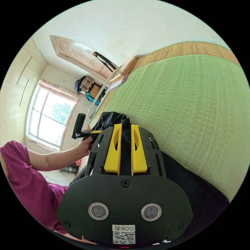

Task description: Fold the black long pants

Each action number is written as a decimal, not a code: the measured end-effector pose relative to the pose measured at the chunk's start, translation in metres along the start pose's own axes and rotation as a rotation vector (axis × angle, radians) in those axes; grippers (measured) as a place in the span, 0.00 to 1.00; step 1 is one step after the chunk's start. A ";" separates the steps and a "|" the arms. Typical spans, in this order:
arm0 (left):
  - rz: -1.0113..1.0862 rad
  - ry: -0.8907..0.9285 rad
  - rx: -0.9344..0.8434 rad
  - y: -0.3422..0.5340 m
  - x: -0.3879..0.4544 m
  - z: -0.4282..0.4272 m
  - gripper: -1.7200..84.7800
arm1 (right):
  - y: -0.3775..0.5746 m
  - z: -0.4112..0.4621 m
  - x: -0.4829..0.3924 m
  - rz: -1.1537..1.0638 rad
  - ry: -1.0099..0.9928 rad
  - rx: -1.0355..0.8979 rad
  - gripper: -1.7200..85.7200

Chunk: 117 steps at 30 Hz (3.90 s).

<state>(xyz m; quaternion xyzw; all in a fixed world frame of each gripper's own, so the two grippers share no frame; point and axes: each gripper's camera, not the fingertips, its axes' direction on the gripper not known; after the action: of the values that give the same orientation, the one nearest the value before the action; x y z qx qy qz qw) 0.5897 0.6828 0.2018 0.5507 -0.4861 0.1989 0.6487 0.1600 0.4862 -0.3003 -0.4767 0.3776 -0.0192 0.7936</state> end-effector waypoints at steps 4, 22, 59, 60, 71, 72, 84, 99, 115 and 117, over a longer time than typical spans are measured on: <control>-0.011 0.034 0.017 0.008 -0.035 -0.004 0.03 | -0.049 0.048 -0.002 0.017 0.007 -0.162 0.11; 0.171 -0.004 -0.027 0.016 -0.092 -0.018 0.04 | -0.094 0.076 -0.083 -0.086 -0.006 -0.209 0.10; -0.074 -0.106 0.103 0.156 -0.289 -0.119 0.07 | -0.288 0.004 -0.021 0.261 -0.207 -0.151 0.02; -0.076 -0.108 0.105 0.157 -0.290 -0.119 0.07 | -0.292 0.009 -0.011 0.290 -0.212 -0.179 0.02; -0.073 -0.096 0.113 0.176 -0.304 -0.135 0.10 | -0.264 -0.020 0.011 0.368 -0.363 -0.104 0.02; -0.072 -0.097 0.113 0.177 -0.304 -0.136 0.10 | -0.261 -0.026 0.009 0.364 -0.359 -0.088 0.02; -0.075 -0.106 0.116 0.193 -0.306 -0.148 0.09 | -0.305 0.005 -0.020 0.226 -0.077 -0.253 0.02; -0.140 -0.093 0.239 0.210 -0.301 -0.183 0.02 | -0.280 -0.052 -0.062 0.133 -0.062 -0.115 0.02; -0.218 -0.180 0.247 0.194 -0.291 -0.182 0.01 | -0.242 -0.081 -0.094 0.001 0.311 -0.126 0.02; -0.219 -0.183 0.248 0.196 -0.285 -0.181 0.02 | -0.210 -0.114 -0.104 -0.014 0.311 -0.073 0.02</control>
<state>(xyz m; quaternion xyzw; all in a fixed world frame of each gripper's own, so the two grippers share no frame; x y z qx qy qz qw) 0.3816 0.9880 0.0762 0.6919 -0.4519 0.1349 0.5467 0.0848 0.3275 -0.1074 -0.4990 0.4930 -0.0846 0.7076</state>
